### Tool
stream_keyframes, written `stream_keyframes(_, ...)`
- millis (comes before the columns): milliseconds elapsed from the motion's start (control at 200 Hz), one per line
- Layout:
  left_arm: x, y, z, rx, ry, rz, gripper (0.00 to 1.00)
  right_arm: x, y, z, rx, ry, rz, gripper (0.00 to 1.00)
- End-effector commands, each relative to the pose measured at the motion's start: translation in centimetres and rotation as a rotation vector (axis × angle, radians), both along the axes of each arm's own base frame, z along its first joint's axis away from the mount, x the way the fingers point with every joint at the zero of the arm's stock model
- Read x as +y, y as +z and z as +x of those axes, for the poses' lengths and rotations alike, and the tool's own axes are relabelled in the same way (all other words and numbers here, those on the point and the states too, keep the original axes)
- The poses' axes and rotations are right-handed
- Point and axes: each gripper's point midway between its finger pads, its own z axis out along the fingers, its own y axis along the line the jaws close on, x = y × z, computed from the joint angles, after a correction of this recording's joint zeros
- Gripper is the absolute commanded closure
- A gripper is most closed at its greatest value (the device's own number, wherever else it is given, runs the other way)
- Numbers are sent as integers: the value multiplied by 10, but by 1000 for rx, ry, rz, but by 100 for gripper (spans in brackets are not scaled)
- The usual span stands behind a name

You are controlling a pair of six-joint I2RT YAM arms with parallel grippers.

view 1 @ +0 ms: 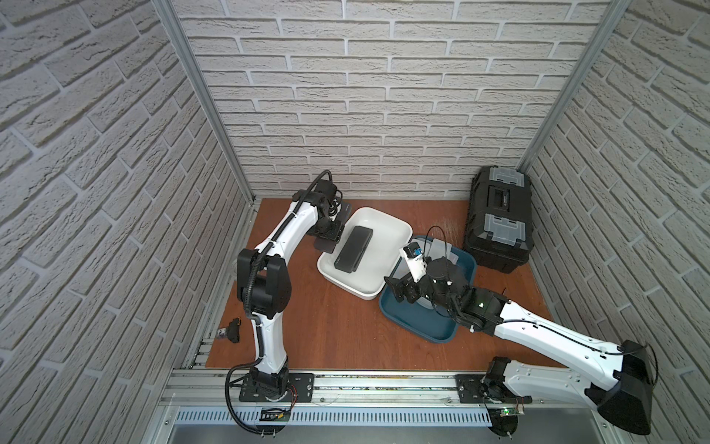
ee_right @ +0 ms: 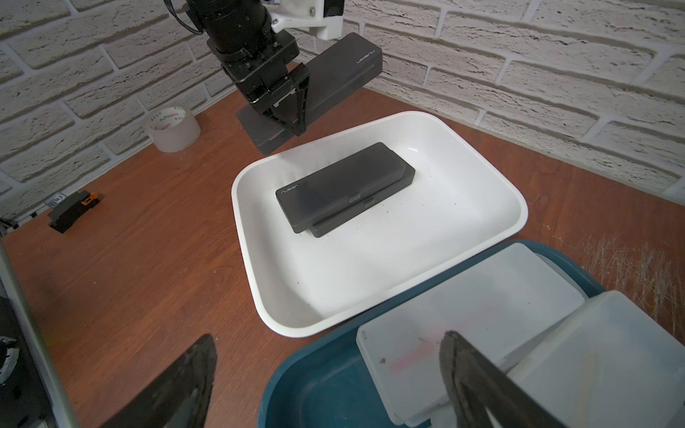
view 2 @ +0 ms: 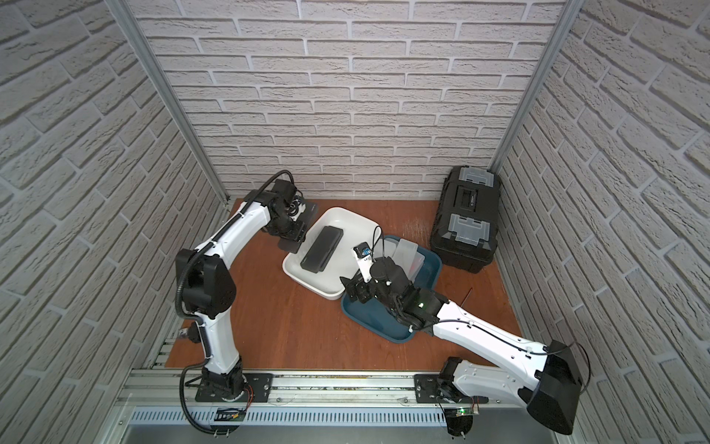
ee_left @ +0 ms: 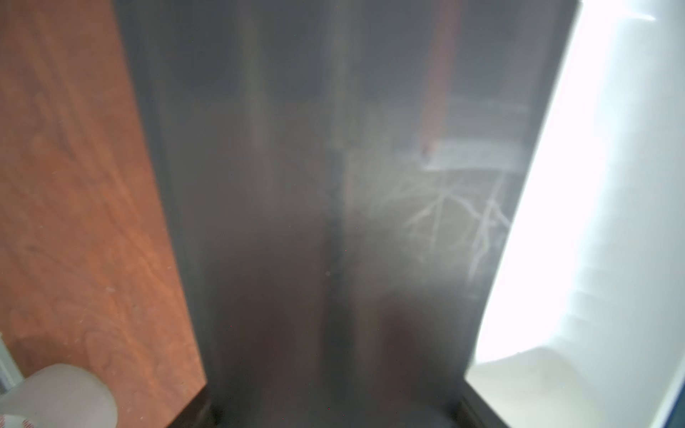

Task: Place the pencil cases by color into the storage box
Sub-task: Place the pencil case at the storage box.

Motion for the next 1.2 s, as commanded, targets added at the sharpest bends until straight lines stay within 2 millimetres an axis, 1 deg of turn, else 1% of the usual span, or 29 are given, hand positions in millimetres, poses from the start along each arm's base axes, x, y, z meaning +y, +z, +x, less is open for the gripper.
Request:
stream_keyframes(0, -23, 19, -7, -37, -43, -47, 44, -6, 4, -5, -22, -6, -6, 6)
stream_keyframes(180, -60, 14, -24, -26, -96, -99, 44, -13, 9, -10, -39, -6, -15, 6)
stream_keyframes(255, -73, 10, -29, -18, -104, -122, 44, -15, 10, -12, -41, -3, -12, 6)
stream_keyframes(425, -93, -12, -42, 24, -106, -148, 44, -14, 6, -16, -43, 16, -11, 6)
stream_keyframes(645, -125, -32, -56, 44, -145, -149, 44, -12, -3, -17, -41, 27, -19, 6)
stream_keyframes(795, -138, -50, -60, 71, -157, -130, 44, -6, -11, -16, -24, 43, -24, 6)
stream_keyframes(935, -145, -66, -61, 90, -166, -104, 44, -4, -19, -15, -20, 51, -39, 6)
stream_keyframes(1195, -144, -92, -59, 124, -152, -61, 44, 4, -29, -14, -1, 76, -44, 6)
